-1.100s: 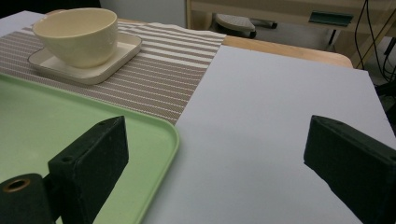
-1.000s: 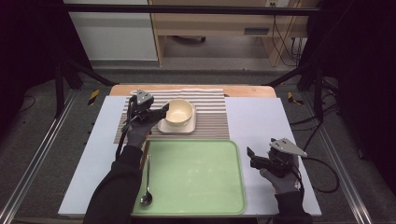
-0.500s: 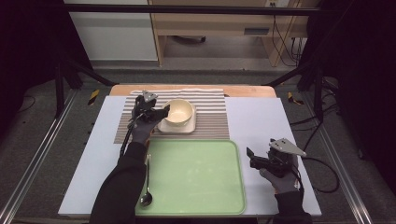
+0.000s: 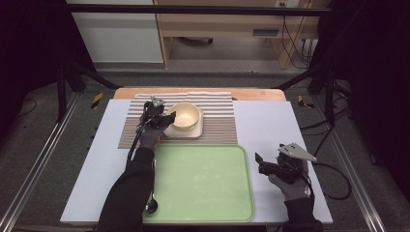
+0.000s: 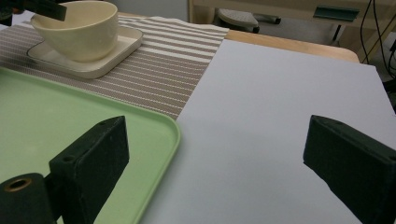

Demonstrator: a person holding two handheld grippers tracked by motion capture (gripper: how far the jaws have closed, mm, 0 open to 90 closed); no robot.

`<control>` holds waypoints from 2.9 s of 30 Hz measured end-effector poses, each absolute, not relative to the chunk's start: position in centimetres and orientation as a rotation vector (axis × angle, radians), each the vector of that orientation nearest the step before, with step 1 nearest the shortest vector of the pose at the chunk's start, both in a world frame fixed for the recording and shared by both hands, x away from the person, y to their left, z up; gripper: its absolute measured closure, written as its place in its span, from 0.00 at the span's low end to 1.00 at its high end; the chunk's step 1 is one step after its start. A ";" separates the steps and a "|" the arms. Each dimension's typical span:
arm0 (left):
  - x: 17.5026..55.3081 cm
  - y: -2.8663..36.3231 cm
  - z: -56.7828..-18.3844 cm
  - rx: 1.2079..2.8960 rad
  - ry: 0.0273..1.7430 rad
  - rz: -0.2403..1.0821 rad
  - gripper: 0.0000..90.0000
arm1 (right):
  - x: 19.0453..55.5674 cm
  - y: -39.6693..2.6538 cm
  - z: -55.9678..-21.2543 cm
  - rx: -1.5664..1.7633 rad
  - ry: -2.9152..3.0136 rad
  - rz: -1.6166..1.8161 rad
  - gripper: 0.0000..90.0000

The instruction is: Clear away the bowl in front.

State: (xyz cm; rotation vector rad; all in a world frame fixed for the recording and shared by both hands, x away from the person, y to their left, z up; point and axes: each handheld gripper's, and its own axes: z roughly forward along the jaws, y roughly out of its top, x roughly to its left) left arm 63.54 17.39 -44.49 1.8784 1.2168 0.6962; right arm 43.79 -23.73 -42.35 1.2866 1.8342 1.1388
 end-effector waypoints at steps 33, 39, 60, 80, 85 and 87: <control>64.2 16.4 -45.0 1.846 1.356 0.622 0.90 | 43.8 -23.9 -42.3 1.294 1.833 1.151 0.08; 63.9 16.2 -44.7 1.812 1.345 0.621 0.91 | 43.8 -24.1 -42.4 1.300 1.828 1.155 0.08; 62.2 16.3 -43.5 1.797 1.296 0.703 0.91 | 43.7 -23.9 -42.1 1.290 1.823 1.152 0.08; 58.1 17.1 -38.2 1.721 1.163 0.707 0.91 | 43.5 -23.7 -41.9 1.284 1.815 1.152 0.08; 56.6 16.9 -37.4 1.741 1.118 0.710 0.91 | 43.5 -23.7 -41.9 1.282 1.814 1.155 0.08; 56.0 16.9 -37.2 1.741 1.104 0.703 0.91 | 43.5 -23.7 -41.9 1.280 1.816 1.153 0.08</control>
